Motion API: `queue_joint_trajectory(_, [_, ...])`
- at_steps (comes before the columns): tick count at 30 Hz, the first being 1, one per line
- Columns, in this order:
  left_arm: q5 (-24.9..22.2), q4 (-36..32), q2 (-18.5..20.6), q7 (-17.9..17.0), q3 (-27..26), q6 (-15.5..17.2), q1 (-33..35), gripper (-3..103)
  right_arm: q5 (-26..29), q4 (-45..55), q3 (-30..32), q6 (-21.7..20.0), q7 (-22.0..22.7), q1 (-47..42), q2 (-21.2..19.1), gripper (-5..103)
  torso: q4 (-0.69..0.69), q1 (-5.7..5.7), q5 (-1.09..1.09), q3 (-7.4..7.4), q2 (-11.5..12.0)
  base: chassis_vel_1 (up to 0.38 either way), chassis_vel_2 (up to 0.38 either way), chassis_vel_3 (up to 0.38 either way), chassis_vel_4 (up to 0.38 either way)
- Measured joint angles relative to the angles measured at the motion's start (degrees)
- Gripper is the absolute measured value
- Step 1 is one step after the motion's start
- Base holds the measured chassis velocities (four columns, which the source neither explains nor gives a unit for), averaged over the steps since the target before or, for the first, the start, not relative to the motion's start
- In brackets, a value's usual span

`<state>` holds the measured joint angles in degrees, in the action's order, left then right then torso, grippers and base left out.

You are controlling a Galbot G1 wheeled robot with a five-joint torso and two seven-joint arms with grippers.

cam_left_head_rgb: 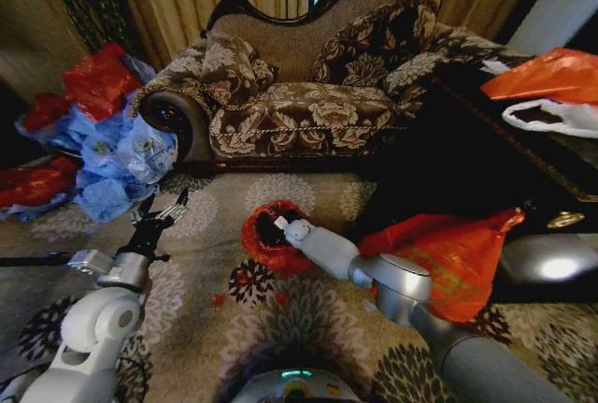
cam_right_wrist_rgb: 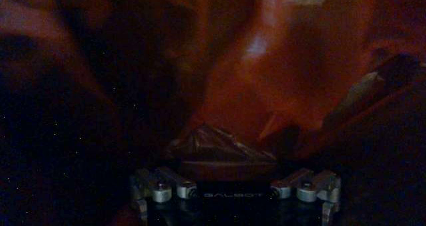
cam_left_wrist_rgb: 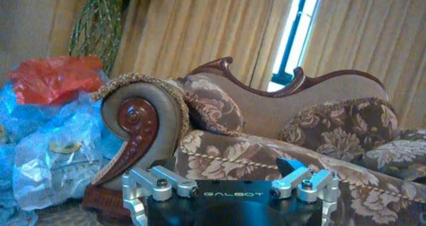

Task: Place a garbage bag over the trash bin.

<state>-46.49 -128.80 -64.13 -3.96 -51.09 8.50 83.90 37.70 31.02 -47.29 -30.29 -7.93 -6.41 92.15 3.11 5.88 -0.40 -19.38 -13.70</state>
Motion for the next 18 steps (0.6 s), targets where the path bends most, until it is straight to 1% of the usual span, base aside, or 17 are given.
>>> queue_joint_trajectory(2, [0.2,0.0,-0.1,0.0,0.3,0.0,0.3,100,-0.7,-3.5,1.2,2.4,0.2,-0.5,0.0,98,0.03,-0.01,-0.01,0.02,0.0,0.0,0.0,0.0,0.0])
queue_joint_trajectory(4, [0.3,-0.1,-0.2,0.0,0.3,0.0,0.4,100,-0.8,-4.1,1.4,2.8,0.4,-0.5,0.0,98,0.01,-0.02,0.0,0.02,0.0,0.0,0.0,0.0,0.0])
queue_joint_trajectory(5, [0.4,-0.1,-0.2,0.0,0.3,0.0,0.6,100,-0.9,-4.4,1.6,2.9,0.7,-0.7,-0.1,98,0.05,-0.02,-0.03,0.01,0.0,0.0,0.0,0.0,0.0])
queue_joint_trajectory(7, [0.5,0.1,-0.1,0.0,0.3,0.0,0.7,100,-0.8,-3.9,1.7,2.9,0.9,-0.6,-0.1,98,0.05,-0.01,-0.03,-0.01,0.0,0.0,0.0,0.0,0.0])
queue_joint_trajectory(8, [0.6,0.4,-0.1,0.0,0.2,-0.1,0.7,100,-0.3,-2.9,1.7,2.6,1.2,-0.5,0.0,98,0.02,0.01,0.04,-0.02,0.0,0.0,0.0,0.0,0.0])
queue_joint_trajectory(9, [0.6,0.6,-0.1,0.0,0.3,-0.1,0.6,100,0.2,-2.2,1.7,2.4,1.5,-0.3,0.0,98,0.0,0.01,-0.01,-0.02,0.0,0.0,0.0,0.0,0.0])
queue_joint_trajectory(13, [0.7,1.0,-0.1,0.0,0.6,-0.1,0.0,100,2.1,-0.1,1.9,1.6,2.5,0.7,0.0,98,-0.01,0.01,-0.01,-0.02,0.0,0.0,0.0,0.0,0.0])
queue_joint_trajectory(18, [0.3,0.5,0.4,0.0,-0.1,0.0,0.4,100,3.3,1.0,2.1,1.2,3.9,1.7,-0.1,97,0.04,0.0,-0.02,-0.01,0.0,0.0,0.0,0.0,0.0])
